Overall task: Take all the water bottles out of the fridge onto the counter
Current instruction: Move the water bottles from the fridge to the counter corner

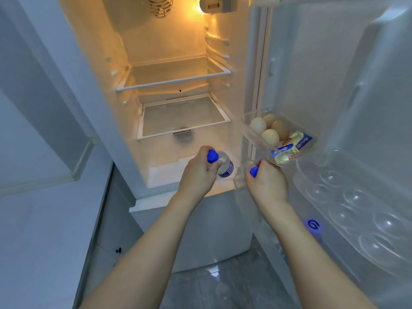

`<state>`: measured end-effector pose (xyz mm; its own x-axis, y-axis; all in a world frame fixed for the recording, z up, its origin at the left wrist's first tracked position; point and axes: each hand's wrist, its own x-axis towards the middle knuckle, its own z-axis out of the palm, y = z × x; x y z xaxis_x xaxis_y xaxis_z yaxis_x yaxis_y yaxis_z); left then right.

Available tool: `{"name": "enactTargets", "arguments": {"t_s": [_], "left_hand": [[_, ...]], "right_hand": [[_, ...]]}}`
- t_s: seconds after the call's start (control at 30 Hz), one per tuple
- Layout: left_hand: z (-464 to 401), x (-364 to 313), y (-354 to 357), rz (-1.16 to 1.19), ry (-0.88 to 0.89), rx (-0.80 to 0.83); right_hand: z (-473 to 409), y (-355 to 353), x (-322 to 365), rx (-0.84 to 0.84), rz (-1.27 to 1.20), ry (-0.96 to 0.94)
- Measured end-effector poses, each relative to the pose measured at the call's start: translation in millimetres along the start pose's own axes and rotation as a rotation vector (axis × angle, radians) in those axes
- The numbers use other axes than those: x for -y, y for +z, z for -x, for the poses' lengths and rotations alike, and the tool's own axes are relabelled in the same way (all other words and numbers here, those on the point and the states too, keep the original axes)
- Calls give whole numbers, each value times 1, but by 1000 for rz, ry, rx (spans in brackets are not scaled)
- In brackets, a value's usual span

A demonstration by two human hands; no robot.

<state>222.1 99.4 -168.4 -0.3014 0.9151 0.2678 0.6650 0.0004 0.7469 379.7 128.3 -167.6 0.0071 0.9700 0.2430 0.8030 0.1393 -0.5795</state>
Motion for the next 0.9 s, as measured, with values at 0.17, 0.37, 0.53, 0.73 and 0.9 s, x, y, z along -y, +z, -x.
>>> {"name": "enactTargets", "arguments": {"t_s": [0.17, 0.37, 0.53, 0.73, 0.9], "left_hand": [[24, 13, -41, 49, -167, -214], [61, 47, -92, -21, -337, -329], [113, 73, -122, -76, -481, -390], [183, 108, -148, -140, -713, -499], [248, 118, -168, -166, -835, -617]], "right_hand": [[12, 13, 30, -58, -124, -114], [29, 39, 78, 174, -173, -235], [53, 70, 116, 386, -185, -363], [110, 115, 150, 710, -162, -529], [167, 137, 172, 889, -141, -688]]}}
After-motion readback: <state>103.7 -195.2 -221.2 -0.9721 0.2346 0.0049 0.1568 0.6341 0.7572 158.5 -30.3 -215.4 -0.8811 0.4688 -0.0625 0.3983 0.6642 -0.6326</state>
